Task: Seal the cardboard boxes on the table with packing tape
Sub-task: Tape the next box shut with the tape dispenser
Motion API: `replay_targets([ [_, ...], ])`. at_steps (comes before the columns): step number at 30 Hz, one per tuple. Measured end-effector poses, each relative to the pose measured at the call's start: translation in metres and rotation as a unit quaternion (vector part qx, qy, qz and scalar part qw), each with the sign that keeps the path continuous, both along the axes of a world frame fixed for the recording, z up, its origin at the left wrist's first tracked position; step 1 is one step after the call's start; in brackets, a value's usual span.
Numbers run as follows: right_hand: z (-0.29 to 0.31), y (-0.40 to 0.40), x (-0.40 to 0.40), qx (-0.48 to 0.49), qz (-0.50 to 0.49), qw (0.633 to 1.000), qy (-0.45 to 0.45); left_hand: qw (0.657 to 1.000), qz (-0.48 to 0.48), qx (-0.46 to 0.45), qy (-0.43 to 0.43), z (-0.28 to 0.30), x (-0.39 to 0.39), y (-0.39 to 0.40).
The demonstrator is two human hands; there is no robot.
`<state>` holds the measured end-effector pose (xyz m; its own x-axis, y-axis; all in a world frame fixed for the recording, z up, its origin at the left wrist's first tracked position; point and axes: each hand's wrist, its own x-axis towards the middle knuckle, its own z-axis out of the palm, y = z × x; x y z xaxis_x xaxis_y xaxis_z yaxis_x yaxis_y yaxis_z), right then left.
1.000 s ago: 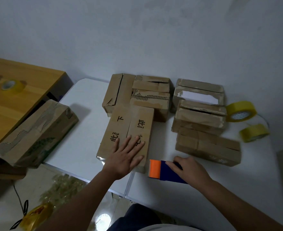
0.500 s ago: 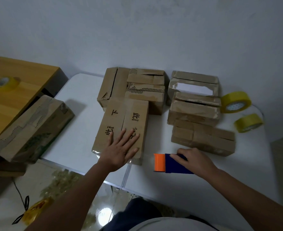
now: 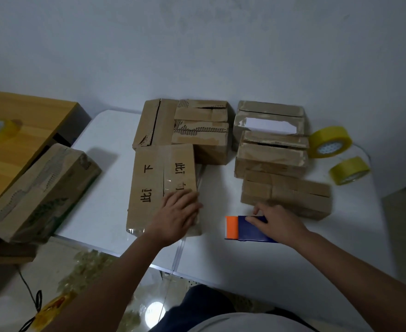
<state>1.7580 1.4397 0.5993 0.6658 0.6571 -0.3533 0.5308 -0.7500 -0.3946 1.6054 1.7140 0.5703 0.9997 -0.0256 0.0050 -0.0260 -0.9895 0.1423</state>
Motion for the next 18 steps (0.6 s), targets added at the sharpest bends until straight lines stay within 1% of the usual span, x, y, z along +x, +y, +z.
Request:
replay_targets([
  [1, 0.001, 0.001, -0.001, 0.003, 0.003, 1.0, 0.014, 1.0, -0.024, -0.002, -0.004, -0.003, 0.002, 0.002],
  [2, 0.001, 0.002, -0.003, 0.007, 0.006, 1.0, 0.03, 1.0, -0.028, -0.011, -0.003, -0.006, 0.002, 0.004],
  [4, 0.004, 0.006, -0.005, 0.01, 0.008, 0.999, 0.041, 0.999, -0.008, -0.034, -0.009, -0.01, -0.003, 0.006],
  [10, 0.001, 0.029, -0.018, -0.012, -0.012, 1.0, 0.007, 0.995, 0.081, -0.054, -0.037, -0.009, -0.013, -0.015],
  [12, 0.0, 0.037, -0.02, -0.015, -0.02, 1.0, -0.007, 0.993, 0.093, -0.051, -0.044, -0.011, -0.014, -0.017],
  [18, -0.007, 0.055, -0.017, -0.029, -0.04, 0.999, -0.009, 0.993, 0.106, -0.041, -0.027, -0.01, -0.013, -0.019],
])
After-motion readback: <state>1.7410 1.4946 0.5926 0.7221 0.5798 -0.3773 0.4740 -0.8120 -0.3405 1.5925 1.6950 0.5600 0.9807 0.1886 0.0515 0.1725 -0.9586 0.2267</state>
